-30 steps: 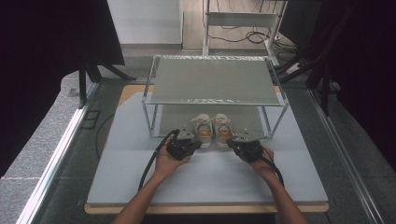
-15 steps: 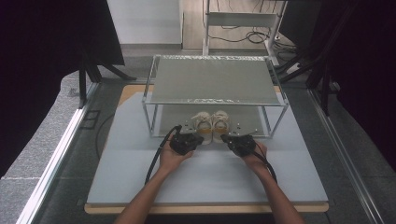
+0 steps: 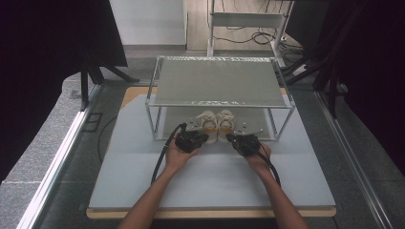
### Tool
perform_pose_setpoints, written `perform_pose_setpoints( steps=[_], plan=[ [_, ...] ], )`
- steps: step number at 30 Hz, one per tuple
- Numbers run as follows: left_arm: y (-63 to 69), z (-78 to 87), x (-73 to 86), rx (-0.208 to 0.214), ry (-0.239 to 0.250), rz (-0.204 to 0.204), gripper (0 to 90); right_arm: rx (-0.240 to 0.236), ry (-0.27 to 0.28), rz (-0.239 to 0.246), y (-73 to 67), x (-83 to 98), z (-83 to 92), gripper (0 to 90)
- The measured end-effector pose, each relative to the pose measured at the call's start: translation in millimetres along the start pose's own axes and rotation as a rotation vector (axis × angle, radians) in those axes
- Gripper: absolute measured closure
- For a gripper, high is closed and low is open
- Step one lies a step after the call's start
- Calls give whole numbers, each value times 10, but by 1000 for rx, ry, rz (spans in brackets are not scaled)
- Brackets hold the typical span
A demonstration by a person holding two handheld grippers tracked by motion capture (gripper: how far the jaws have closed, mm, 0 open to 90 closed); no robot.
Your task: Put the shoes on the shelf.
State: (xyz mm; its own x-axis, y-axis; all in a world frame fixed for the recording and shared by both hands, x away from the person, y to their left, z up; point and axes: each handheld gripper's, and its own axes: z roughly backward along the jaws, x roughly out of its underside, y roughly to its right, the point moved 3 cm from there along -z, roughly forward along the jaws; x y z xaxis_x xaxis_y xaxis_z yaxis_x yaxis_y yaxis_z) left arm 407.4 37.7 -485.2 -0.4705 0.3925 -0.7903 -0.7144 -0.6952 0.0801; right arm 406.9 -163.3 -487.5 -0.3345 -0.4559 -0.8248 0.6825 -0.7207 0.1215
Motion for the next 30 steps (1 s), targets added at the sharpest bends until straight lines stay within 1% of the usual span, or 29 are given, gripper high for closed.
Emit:
perform_pose_setpoints(
  steps=[3, 4, 5, 8, 10, 11, 12, 13, 14, 16, 18, 19, 20, 21, 22, 25, 27, 30],
  plan=[
    [-38, -27, -8, -3, 2, 13, 900, -2, 2, -5, 13, -3, -7, 892],
    [-50, -36, -12, -4, 3, 25, 900, -4, 1, -5, 15, -3, -7, 892],
    [-67, -45, -18, -12, 0, 18, 900, -4, 0, -6, 16, -5, -6, 892],
    [-82, -82, -39, -16, 0, 40, 899, -3, -4, -5, 5, -8, -13, 892],
    [-89, -105, -54, -22, -2, 38, 899, 1, -3, -3, 6, -10, -12, 892],
    [-90, -115, -57, -24, -2, 48, 898, -2, -3, -6, 8, -10, -11, 892],
    [-130, -123, -68, -23, -2, -1, 898, -4, -2, -7, 13, -10, -11, 892],
    [-138, -139, -70, -21, 1, 13, 897, -4, -2, -8, 14, -11, -10, 892],
    [-146, -151, -72, -22, 4, 17, 897, -2, 0, -3, 18, -15, -11, 892],
    [-158, -167, -78, -19, 6, 21, 897, 1, 4, -4, 17, -25, -13, 892],
    [-161, -179, -86, -18, 5, 17, 897, 21, 2, 1, 36, -42, -27, 892],
    [-169, -185, -92, -26, 1, 2, 896, 22, 2, -9, 50, -50, -35, 892],
    [-170, -192, -94, -26, 0, 1, 896, 25, 3, -19, 67, -57, -44, 892],
    [-169, -202, -96, -27, 0, 4, 896, 27, 3, -30, 79, -65, -54, 892],
    [-169, -209, -97, -27, 1, 5, 896, 39, 3, -29, 90, -70, -65, 892],
    [-178, -230, -101, -27, 3, 5, 895, 50, 10, -43, 110, -72, -95, 892],
    [-177, -234, -99, -23, 5, 14, 895, 52, 15, -50, 117, -68, -105, 892],
    [-180, -234, -99, -22, 4, 16, 894, 51, 20, -54, 123, -66, -110, 892]
  ],
)
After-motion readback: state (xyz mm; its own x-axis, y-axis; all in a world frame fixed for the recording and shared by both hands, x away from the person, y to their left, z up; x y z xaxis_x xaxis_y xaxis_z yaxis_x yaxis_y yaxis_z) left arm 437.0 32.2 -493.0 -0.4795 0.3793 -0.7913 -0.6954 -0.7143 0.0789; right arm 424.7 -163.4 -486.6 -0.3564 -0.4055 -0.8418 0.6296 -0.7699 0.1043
